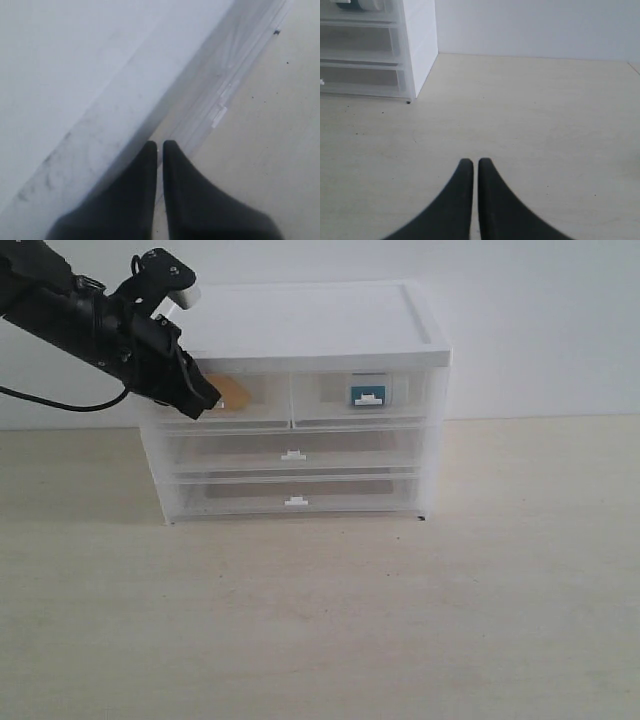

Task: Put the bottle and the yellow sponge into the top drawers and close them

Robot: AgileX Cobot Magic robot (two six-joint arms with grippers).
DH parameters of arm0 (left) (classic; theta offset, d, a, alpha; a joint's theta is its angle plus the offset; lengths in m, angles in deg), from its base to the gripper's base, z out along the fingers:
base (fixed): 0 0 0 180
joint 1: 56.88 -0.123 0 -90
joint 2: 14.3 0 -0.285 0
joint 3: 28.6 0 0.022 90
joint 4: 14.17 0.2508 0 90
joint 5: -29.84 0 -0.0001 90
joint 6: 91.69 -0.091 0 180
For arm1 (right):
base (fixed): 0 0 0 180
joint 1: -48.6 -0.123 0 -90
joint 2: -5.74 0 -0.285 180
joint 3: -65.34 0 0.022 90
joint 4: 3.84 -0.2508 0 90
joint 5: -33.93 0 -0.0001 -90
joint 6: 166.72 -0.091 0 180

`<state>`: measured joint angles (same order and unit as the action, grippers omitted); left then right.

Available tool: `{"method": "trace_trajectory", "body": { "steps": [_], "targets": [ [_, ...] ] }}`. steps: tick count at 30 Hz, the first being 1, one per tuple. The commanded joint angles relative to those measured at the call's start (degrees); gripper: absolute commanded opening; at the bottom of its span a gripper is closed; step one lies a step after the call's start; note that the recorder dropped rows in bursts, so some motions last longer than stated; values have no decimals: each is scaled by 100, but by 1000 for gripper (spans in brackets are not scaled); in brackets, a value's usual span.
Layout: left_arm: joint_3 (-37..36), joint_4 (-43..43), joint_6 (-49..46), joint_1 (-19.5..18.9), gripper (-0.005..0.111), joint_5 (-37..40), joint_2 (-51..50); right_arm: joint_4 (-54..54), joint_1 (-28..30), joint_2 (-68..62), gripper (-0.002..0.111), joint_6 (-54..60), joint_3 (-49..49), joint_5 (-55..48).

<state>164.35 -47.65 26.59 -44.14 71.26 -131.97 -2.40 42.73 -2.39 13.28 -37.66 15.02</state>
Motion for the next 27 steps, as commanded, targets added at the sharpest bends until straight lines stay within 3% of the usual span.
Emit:
{"method": "trace_trajectory", "body": {
  "steps": [1,7,14,17,27],
  "targets": [
    [12,7,-4,-19,4,-614,-39,34,8,34,1,0,21,55],
    [12,315,680,-19,4,-164,479,34,8,34,1,0,21,55],
    [-87,2076,2913,-19,4,551,1171,34,8,34,1,0,21,55],
    [-368,2690,3916,-19,4,451,1571,34,8,34,1,0,21,55],
    [-1932,3907,5840,-19,4,-499,3192,34,8,34,1,0,21,55]
  ]
}}
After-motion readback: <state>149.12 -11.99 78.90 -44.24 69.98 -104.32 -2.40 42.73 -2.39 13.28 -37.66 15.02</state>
